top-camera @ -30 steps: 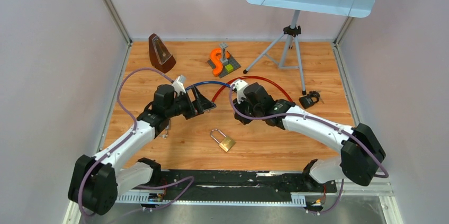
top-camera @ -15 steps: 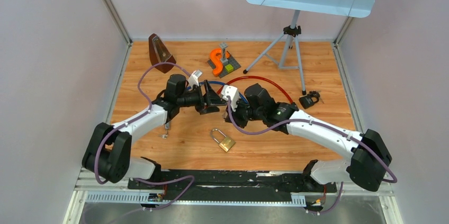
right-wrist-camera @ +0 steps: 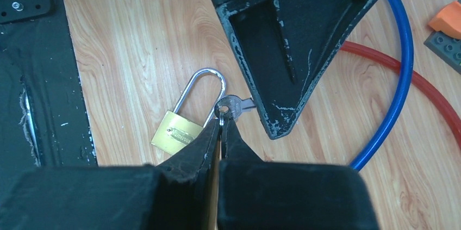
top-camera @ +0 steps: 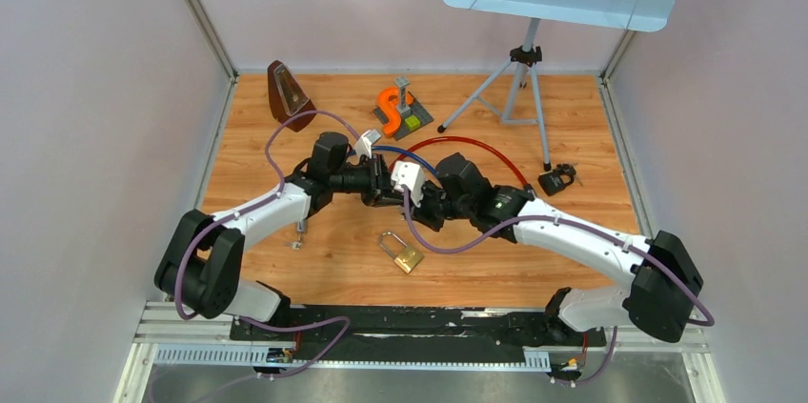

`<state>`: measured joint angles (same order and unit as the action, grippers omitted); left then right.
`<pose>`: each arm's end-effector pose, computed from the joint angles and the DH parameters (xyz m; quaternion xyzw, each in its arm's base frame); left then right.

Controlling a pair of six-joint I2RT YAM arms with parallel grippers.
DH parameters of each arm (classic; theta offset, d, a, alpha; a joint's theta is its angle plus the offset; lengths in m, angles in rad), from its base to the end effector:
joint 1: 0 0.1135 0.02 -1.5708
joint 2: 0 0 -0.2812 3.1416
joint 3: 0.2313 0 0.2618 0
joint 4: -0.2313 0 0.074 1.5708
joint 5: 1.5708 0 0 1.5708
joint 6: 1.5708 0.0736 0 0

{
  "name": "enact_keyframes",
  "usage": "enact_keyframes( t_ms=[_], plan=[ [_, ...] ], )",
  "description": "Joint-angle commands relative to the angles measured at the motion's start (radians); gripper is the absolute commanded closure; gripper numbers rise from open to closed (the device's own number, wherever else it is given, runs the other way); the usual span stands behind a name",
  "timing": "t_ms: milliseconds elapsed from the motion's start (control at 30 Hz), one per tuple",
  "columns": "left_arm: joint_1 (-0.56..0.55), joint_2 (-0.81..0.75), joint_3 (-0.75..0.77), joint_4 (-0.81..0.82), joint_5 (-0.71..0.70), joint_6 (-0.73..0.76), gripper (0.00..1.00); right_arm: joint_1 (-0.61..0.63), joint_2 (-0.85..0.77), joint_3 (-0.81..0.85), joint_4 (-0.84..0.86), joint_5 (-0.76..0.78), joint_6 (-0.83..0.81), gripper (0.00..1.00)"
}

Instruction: Unlock with the key

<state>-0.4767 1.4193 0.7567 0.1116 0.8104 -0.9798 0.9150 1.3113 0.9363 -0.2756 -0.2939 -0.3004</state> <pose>0.2613 -0.1950 0.2167 -0.0133 0.8248 -0.5553 0.1058 0.1794 0.2681 0.2603 -0.5595 0.6905 0.2579 0.3790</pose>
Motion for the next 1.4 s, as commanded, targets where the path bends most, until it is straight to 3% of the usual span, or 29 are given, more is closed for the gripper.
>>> enact_keyframes(
  t_ms=[0, 33, 67, 233, 400, 533, 667, 833, 967, 1367],
  plan=[
    [-0.006, -0.014, 0.039, -0.016, 0.003, 0.043, 0.83, 0.021, 0.017, 0.053, 0.002, 0.037, -0.054, 1.0],
    [-0.006, -0.024, 0.04, -0.018, -0.012, 0.048, 0.94, 0.025, 0.018, 0.055, -0.002, 0.045, -0.056, 1.0],
    [-0.006, -0.028, 0.039, -0.021, -0.02, 0.06, 0.98, 0.028, 0.02, 0.055, -0.005, 0.055, -0.057, 1.0],
    [-0.006, -0.122, 0.011, 0.027, -0.117, 0.138, 1.0, 0.032, 0.011, 0.05, -0.009, 0.102, -0.002, 0.94],
    [-0.006, -0.271, -0.046, 0.148, -0.318, 0.227, 1.0, 0.03, -0.018, 0.018, 0.034, 0.102, 0.167, 0.61],
    [-0.009, -0.388, -0.116, 0.328, -0.42, 0.319, 1.0, 0.018, -0.078, -0.045, 0.127, 0.096, 0.335, 0.49],
    [-0.02, -0.421, -0.204, 0.616, -0.484, 0.326, 1.0, -0.056, -0.198, -0.142, 0.341, 0.021, 0.496, 0.47],
    [-0.034, -0.339, -0.284, 1.039, -0.496, 0.175, 1.0, -0.17, -0.311, -0.262, 0.69, -0.091, 0.718, 0.42],
    [-0.085, -0.243, -0.284, 1.258, -0.499, 0.029, 1.0, -0.208, -0.305, -0.259, 0.813, -0.112, 0.782, 0.41],
    [-0.171, -0.183, -0.222, 1.323, -0.567, -0.076, 1.0, -0.263, -0.266, -0.284, 1.043, -0.083, 0.913, 0.48]
  ],
)
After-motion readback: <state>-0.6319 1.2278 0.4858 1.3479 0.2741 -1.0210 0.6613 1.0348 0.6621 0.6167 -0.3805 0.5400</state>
